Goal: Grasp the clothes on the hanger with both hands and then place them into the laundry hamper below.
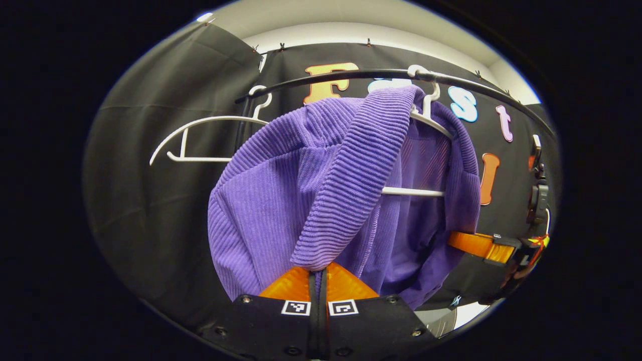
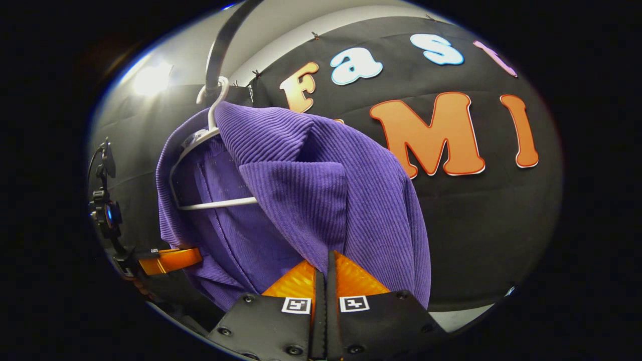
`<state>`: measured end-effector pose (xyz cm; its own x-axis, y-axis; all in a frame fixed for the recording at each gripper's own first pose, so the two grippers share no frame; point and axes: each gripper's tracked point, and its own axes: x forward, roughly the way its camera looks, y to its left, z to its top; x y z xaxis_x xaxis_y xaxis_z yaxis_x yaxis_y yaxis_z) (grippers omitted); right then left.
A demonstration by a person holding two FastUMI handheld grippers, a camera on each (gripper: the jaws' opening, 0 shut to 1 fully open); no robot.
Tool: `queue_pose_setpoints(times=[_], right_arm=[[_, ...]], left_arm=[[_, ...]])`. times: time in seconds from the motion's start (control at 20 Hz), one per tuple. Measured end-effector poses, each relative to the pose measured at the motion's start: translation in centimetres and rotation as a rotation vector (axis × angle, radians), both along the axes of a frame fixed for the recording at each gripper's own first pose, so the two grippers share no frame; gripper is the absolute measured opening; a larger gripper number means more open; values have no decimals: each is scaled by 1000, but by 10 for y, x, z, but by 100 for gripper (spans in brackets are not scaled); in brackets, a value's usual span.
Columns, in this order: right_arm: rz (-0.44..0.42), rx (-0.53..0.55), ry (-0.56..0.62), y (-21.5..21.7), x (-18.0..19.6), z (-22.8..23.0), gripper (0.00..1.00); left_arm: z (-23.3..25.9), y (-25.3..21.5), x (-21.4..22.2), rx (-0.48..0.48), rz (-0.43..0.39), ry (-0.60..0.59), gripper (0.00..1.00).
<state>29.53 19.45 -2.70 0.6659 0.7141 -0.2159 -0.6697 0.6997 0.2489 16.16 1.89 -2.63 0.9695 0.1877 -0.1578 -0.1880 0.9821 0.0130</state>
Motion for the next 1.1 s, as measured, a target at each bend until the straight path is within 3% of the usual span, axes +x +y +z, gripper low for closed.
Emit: queue_pose_setpoints(times=[0.25,0.65,0.9,1.1], right_arm=[[3,117,156,-13,10,18,8],[-69,223,159,-54,29,60,8],[-67,295,173,-69,43,91,7],[-73,458,183,-81,59,130,7]], left_arm=[[22,29,-17,-17,-53,-11,0],[68,77,-18,0,-141,-65,0],[92,93,-14,16,-160,-91,0],[111,102,-16,-45,-182,-116,0]])
